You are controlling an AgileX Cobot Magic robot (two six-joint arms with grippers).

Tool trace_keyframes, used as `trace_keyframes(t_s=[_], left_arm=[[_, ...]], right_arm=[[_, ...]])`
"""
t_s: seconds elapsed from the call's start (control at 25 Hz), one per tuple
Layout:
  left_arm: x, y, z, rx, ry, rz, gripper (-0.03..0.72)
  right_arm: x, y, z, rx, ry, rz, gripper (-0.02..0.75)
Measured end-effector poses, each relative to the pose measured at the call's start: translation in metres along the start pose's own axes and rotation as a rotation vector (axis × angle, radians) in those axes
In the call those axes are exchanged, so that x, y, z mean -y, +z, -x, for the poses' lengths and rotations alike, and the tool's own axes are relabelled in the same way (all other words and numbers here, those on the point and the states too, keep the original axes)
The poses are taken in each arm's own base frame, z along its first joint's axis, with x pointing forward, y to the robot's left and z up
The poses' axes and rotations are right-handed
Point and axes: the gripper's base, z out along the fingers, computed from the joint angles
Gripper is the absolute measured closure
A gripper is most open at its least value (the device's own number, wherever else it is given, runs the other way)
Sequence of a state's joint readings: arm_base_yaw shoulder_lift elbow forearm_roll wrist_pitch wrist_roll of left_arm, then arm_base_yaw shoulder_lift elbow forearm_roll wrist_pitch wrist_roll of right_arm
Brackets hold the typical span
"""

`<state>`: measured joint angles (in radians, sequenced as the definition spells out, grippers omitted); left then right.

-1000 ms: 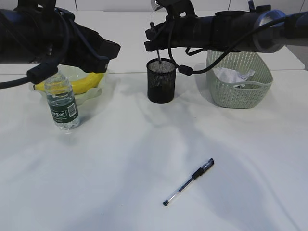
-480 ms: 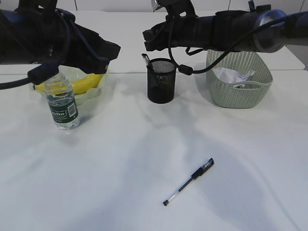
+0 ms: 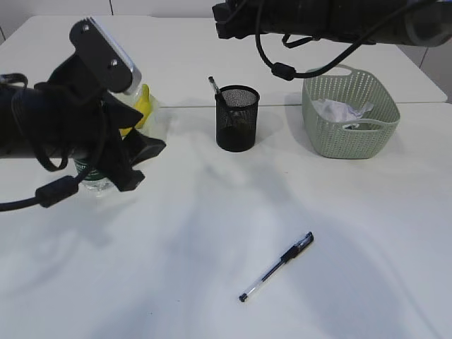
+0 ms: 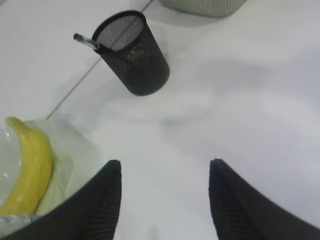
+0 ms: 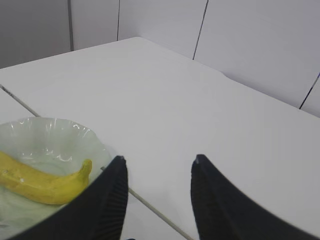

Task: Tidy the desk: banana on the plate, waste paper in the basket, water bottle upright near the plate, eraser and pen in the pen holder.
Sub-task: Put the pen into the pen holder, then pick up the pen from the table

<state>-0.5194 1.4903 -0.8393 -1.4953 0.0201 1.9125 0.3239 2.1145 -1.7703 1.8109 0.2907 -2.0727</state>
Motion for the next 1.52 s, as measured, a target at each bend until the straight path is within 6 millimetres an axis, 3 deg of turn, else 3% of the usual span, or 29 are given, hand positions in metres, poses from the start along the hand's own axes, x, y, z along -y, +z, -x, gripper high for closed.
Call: trace_keyframes(t_s=[0.16,0.36,0.64,0.92,1.28,1.52], left_arm=[[0.004,0.001,-0.016,-0.057,0.056,0.012,0.287],[0.003,0.002,-0.021,-0.080,0.142,0.032,0.288],[0.011,0.020,-0.034,-0.139,0.199,-0.009,0.288],[0.043,0.022,-0.023,-0.101,0.298,-0.098,0.288],[0.090,0.035,-0.028,-0.112,0.431,-0.239,0.288],[0.102,0.038,-0.030,-0.117,0.459,-0.267,0.302]], right_arm=[[-0.002,-0.010,0.006,-0.001,-0.010,0.001,0.421],[-0.005,-0.029,0.017,-0.001,-0.024,0.002,0.421],[-0.012,-0.059,0.022,-0.029,-0.059,0.010,0.421],[-0.018,-0.087,0.026,-0.051,-0.079,-0.002,0.421],[-0.023,-0.118,0.031,-0.068,-0.111,-0.032,0.421],[-0.025,-0.131,0.033,-0.070,-0.121,-0.040,0.419]])
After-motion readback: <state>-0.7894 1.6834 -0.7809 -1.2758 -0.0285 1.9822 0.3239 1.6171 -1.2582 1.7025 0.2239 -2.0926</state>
